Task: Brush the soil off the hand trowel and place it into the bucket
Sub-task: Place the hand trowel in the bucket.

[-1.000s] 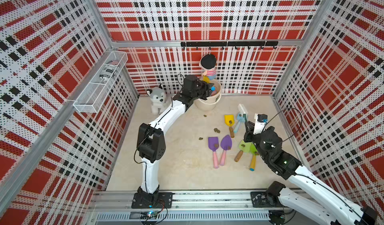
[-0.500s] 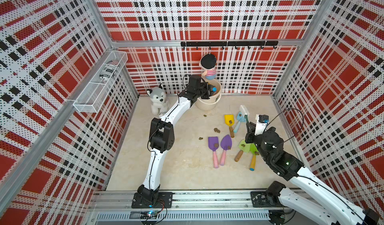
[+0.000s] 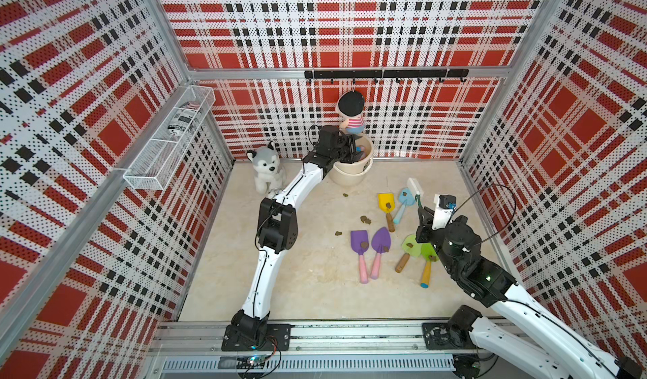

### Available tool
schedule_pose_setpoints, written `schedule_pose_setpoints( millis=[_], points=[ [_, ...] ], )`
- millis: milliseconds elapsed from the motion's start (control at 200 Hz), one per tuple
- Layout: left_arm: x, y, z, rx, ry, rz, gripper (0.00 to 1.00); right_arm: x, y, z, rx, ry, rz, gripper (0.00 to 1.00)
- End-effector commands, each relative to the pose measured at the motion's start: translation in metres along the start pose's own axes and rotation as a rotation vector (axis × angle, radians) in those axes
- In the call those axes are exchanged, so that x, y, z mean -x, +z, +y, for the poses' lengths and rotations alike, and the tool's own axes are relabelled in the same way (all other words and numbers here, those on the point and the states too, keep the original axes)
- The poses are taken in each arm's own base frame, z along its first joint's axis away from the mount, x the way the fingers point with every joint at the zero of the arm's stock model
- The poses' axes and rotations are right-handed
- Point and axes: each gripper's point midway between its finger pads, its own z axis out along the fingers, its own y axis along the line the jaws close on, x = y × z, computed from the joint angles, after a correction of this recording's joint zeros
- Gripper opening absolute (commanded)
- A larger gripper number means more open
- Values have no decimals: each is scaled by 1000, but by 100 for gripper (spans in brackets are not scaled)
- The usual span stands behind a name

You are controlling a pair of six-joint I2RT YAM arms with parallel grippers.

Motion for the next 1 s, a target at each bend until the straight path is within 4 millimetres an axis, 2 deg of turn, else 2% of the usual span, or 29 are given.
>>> schedule_pose_setpoints(
  millis=[0, 170, 266, 351, 406, 441, 526, 541, 551, 571, 611, 631, 661, 686, 737, 742, 767, 887, 992],
  points=[
    [-19, -12, -35, -86, 107, 5, 64, 22, -7, -1, 0, 27, -52, 0],
    [-43, -34, -55, -108, 216, -18, 64, 24, -5, 1, 8, 35, -55, 0],
    [-66, -55, -66, -125, 304, -44, 62, 23, -3, 3, 13, 36, -51, 0],
    [-81, -77, -63, -109, 406, -113, 62, 22, -2, 5, 17, 33, -43, 0],
    [-86, -92, -52, -78, 476, -174, 62, 22, -1, 5, 17, 32, -41, 0],
    [-93, -106, -52, -76, 522, -213, 62, 22, -1, 6, 20, 31, -39, 0],
    [-109, -135, -34, -40, 622, -289, 62, 23, 0, 7, 22, 31, -37, 0],
    [-105, -138, -25, -17, 639, -311, 62, 22, 0, 7, 22, 31, -35, 0],
    [-111, -143, -27, -23, 652, -313, 62, 23, 0, 7, 26, 31, -35, 0],
    [-108, -148, -15, 6, 672, -333, 62, 23, 0, 7, 22, 32, -34, 0],
    [-115, -162, -6, 27, 710, -360, 61, 22, 0, 7, 24, 31, -30, 0],
    [-112, -167, 7, 59, 727, -380, 61, 23, 0, 7, 24, 32, -30, 0],
    [-118, -177, 13, 72, 755, -394, 61, 22, -1, 8, 26, 34, -28, 0],
    [-114, -183, 30, 113, 775, -413, 61, 22, -1, 8, 29, 36, -27, 0],
    [-121, -199, 45, 144, 808, -428, 61, 22, -1, 7, 28, 43, -25, 0],
    [-117, -200, 51, 162, 812, -436, 61, 22, -1, 7, 28, 43, -25, 0],
    [-121, -206, 60, 179, 827, -438, 61, 22, -2, 7, 28, 45, -24, 0],
    [-118, -230, 116, 306, 878, -451, 61, 20, -2, 5, 19, 58, -15, 0],
    [-132, -238, 163, 400, 916, -389, 61, 19, -3, 6, 28, 62, -3, 0]
  ],
)
